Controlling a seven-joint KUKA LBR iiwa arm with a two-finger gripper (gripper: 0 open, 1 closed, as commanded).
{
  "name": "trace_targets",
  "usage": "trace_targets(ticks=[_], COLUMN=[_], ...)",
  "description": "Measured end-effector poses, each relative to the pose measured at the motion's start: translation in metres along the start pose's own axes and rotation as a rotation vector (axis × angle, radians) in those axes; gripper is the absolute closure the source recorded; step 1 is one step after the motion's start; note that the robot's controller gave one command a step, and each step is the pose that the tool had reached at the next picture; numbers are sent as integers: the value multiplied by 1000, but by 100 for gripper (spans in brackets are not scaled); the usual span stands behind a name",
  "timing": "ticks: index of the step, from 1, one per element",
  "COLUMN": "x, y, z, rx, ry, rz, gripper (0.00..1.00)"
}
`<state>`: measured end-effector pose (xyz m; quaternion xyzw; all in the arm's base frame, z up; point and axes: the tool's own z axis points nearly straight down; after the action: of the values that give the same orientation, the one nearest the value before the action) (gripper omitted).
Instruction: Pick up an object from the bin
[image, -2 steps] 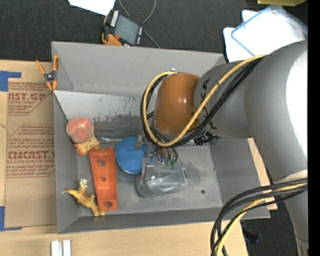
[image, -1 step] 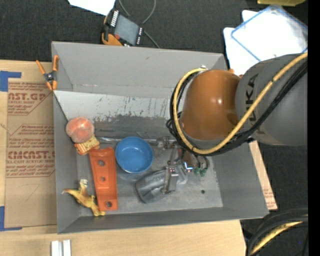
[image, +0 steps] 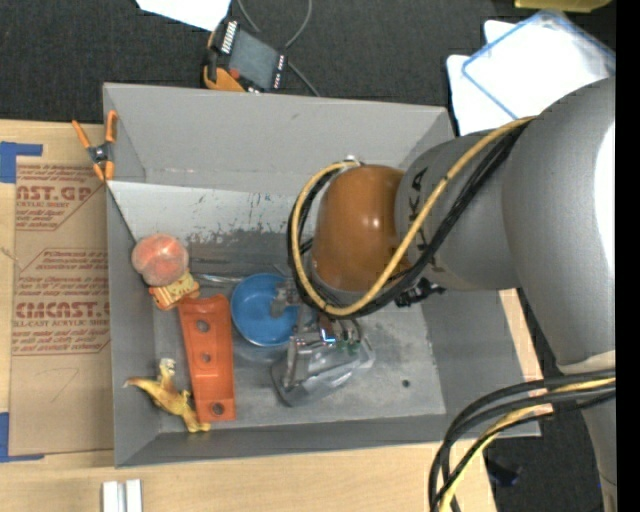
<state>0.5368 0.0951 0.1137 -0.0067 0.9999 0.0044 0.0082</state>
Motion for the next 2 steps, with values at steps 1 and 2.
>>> trace_targets(ticks=[1, 2], x=[6, -7], y=[2, 4], z=[22, 42], rx=[1, -4], ry=[4, -4], rz=[-2, 18], gripper=[0, 100])
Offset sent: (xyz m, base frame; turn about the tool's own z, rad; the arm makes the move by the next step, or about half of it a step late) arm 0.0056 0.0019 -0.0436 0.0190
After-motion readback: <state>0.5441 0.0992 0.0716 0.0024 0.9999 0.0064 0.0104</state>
